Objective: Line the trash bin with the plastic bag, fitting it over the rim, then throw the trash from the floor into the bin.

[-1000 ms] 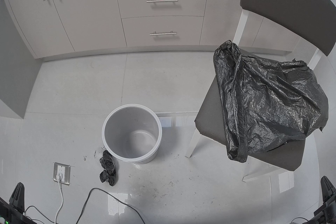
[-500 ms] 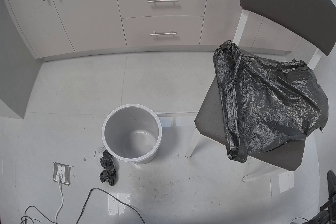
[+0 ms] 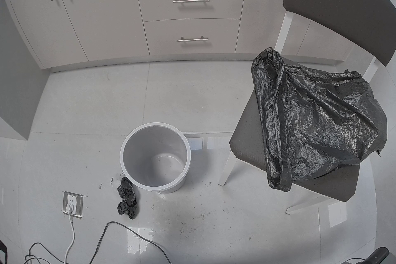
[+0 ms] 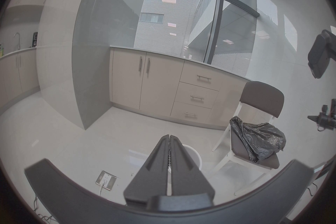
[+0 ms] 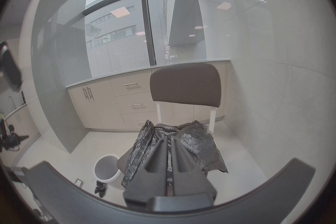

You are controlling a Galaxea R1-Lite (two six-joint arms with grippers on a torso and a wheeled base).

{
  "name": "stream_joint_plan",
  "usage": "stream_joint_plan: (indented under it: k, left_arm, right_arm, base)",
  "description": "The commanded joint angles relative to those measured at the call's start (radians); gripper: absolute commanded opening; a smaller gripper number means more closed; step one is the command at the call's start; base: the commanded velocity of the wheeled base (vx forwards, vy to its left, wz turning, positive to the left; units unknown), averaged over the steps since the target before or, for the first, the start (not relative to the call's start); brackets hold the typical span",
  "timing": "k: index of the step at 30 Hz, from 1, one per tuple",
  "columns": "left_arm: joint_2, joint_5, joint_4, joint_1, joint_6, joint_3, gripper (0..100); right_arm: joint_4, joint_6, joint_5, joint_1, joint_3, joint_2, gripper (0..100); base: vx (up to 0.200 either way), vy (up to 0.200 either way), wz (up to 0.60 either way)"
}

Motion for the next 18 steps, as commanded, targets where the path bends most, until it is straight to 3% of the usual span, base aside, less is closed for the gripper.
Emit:
stream_joint_plan:
  k: [1, 6, 13, 18]
  left_arm:
    - [0.008, -0.032, 0.033, -0.003, -0.131, 0.052, 0]
    - [0.002, -0.028, 0.075, -0.001, -0.13, 0.035, 0]
    - [0.018, -0.029, 0.104, -0.004, -0.13, 0.015, 0]
    - [0.021, -0.031, 0.147, -0.012, -0.13, 0.007, 0]
  right_arm:
    - [-0.08, 0.054, -0.185, 0.345, -0.468, 0.856, 0]
    - [-0.078, 0.066, -0.192, 0.46, -0.557, 1.007, 0]
    - [-0.077, 0.141, -0.295, 0.603, -0.609, 1.185, 0]
    - [-0.074, 0.148, -0.333, 0.644, -0.619, 1.276, 0]
  base:
    - [0.0, 0.0, 0.0]
    - [0.0, 0.0, 0.0]
    - [0.0, 0.0, 0.0]
    - [0.0, 0.0, 0.0]
